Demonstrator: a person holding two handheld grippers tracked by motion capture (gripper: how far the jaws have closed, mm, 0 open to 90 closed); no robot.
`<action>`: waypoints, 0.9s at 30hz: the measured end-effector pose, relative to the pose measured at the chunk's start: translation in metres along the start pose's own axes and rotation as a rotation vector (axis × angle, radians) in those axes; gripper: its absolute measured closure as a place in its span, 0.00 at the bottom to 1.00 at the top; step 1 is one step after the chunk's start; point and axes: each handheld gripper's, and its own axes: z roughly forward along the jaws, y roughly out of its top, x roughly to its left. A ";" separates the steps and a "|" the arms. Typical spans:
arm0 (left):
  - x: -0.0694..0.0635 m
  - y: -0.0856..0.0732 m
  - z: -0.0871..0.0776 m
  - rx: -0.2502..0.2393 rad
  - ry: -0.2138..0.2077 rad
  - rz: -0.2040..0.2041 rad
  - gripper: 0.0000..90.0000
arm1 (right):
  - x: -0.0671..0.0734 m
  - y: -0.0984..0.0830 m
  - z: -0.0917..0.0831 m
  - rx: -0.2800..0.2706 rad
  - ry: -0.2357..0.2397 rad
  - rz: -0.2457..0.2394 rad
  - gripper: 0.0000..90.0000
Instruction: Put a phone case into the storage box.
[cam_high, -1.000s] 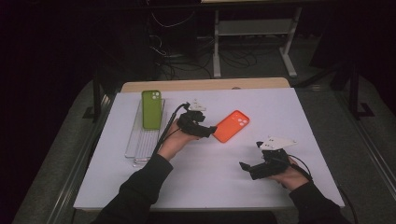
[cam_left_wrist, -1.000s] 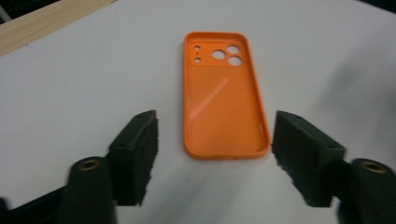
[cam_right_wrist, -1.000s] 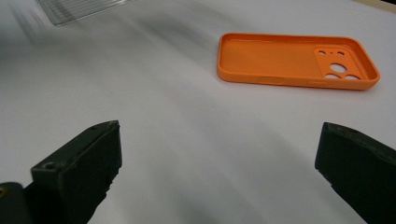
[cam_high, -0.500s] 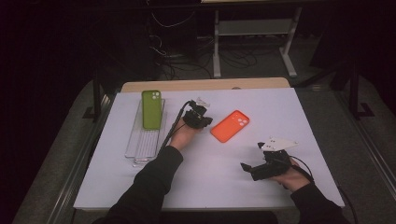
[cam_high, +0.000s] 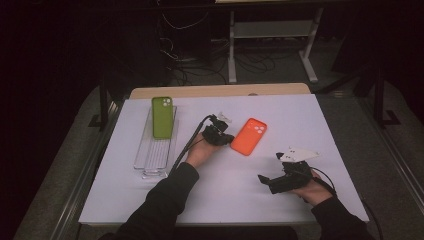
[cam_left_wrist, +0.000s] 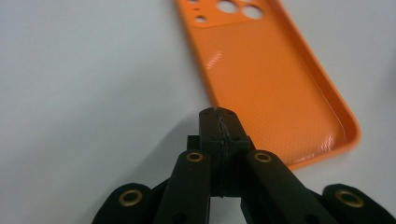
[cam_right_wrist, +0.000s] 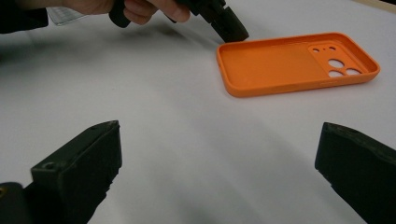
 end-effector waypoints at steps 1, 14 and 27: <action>-0.003 0.000 0.001 -0.006 -0.007 0.003 1.00 | 0.000 0.000 0.000 0.000 0.000 0.001 0.00; -0.036 0.015 0.020 0.004 -0.082 0.057 1.00 | 0.001 0.002 0.000 -0.002 0.007 -0.002 0.00; -0.040 0.019 0.004 -0.022 -0.104 0.072 0.95 | 0.001 0.002 0.000 -0.002 0.014 0.005 0.00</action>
